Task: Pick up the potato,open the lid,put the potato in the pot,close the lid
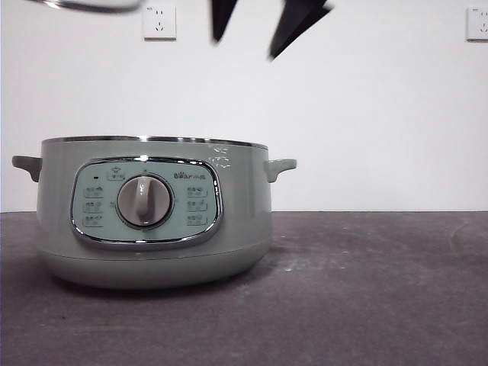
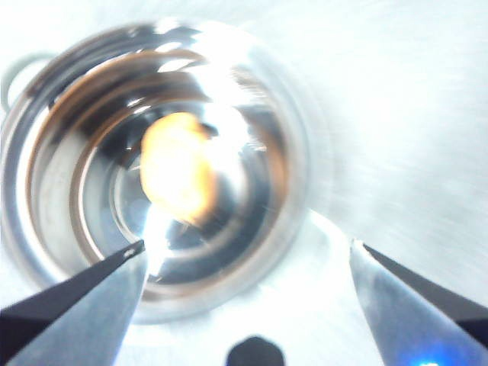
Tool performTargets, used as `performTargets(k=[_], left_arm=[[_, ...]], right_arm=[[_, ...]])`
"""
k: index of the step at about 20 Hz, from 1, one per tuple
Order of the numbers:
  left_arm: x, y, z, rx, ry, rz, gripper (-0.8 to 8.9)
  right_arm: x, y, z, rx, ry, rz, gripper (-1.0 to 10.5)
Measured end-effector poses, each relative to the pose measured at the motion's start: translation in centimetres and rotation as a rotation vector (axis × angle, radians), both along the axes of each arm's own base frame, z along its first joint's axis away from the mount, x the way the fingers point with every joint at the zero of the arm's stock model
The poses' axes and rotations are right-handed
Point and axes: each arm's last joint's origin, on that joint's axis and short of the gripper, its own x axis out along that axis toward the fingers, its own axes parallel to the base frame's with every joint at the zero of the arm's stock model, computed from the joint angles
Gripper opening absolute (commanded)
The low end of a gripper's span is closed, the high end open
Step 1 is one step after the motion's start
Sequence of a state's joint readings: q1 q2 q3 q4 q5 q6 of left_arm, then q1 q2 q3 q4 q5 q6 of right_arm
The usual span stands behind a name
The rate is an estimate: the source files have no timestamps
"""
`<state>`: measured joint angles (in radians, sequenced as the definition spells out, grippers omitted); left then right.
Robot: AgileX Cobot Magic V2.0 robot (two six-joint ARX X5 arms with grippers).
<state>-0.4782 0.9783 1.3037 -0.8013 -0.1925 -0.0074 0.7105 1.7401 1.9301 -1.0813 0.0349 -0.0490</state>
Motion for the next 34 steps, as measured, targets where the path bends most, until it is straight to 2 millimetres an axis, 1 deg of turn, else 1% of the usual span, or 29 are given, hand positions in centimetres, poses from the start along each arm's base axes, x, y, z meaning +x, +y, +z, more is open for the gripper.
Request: performTargets(k=[1,3,6,10,14,17,19,26,34], left_arm=[[1.3,-0.7,-0.4,-0.005,0.015,-0.022,-0.09],[3.5,-2.1,-1.3,-0.023,0.044,-0.076,-0.09],[6.6,-3.9,-3.0,-0.047,0.091,-0.135,-0.09],[10.0,-5.9,-5.6,-0.081,0.171,-0.158,-0.09],[12.3,-7.1,-8.0,-0.094,0.236,-0.138,-0.09],[13.2,-7.6,-9.2,-0.089,0.268,-0.129,-0.09],[13.4,-7.7,-9.6,-0.09,0.282,-0.123,-0.09],[13.4,-7.7,-9.6,-0.098,0.287,-0.119,-0.09],[13.0,-8.0,-10.1,-0.088,0.319,-0.124,-0.09]], right_arm=[[-0.9,-1.2,1.3,0.017,-0.021,-0.011,4.4],[-2.4,-2.7,3.2,0.051,-0.057,-0.022,4.4],[-4.1,-4.7,5.3,0.095,-0.107,-0.037,4.4],[-5.6,-6.7,7.0,0.126,-0.148,-0.061,4.4],[-6.0,-7.9,7.3,0.087,-0.173,-0.129,4.4],[-6.0,-8.2,7.1,0.067,-0.154,-0.147,4.4],[-5.8,-8.4,7.1,0.066,-0.151,-0.157,4.4],[-5.8,-8.5,7.1,0.065,-0.152,-0.162,4.4],[-5.8,-8.5,7.1,0.065,-0.152,-0.163,4.4]])
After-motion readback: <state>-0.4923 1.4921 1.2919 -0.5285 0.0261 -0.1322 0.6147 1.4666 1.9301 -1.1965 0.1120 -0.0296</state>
